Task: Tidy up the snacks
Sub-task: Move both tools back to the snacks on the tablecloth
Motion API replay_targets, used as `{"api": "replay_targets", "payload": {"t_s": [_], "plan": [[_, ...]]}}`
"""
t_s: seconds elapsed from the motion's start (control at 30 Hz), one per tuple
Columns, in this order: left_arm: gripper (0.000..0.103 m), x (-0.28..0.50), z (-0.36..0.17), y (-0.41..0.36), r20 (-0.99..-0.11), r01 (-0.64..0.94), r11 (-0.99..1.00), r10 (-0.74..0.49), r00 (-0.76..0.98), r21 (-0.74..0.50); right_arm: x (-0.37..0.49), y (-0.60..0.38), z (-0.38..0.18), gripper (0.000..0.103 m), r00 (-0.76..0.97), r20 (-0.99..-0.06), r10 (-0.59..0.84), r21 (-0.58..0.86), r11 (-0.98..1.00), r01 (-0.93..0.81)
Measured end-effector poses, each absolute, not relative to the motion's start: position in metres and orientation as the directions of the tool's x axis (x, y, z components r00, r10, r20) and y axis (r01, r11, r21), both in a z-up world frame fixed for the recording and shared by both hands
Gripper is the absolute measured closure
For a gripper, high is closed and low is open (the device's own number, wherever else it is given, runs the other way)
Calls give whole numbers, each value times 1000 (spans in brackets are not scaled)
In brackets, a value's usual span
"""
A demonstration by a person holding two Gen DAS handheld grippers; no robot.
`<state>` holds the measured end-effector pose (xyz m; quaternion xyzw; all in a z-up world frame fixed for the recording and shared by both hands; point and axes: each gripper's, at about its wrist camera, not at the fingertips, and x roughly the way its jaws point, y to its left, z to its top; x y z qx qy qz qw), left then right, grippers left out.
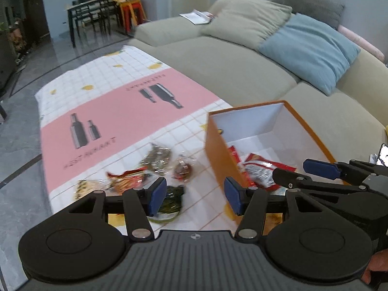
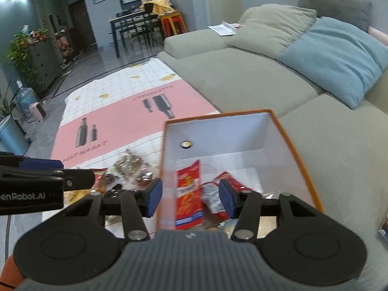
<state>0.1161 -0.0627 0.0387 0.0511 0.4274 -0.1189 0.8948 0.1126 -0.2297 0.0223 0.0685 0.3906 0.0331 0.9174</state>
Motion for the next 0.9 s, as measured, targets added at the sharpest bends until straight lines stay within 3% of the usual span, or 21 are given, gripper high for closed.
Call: {"api": "replay_targets", "payload": {"t_s": [0.27, 0.47, 0.9], "plan": [[38, 99, 15, 14, -781, 159, 986, -132, 611, -43, 96, -179, 9, 52, 707, -678, 202, 183, 978, -104], [38, 99, -6, 54, -793, 73, 994, -109, 599, -81, 101, -138, -15, 52, 649, -712, 268, 193, 963, -186], [34, 141, -46, 58, -793, 44, 981, -179, 582, -189, 149, -106, -57, 52, 589, -771, 243, 168, 969, -180]]}}
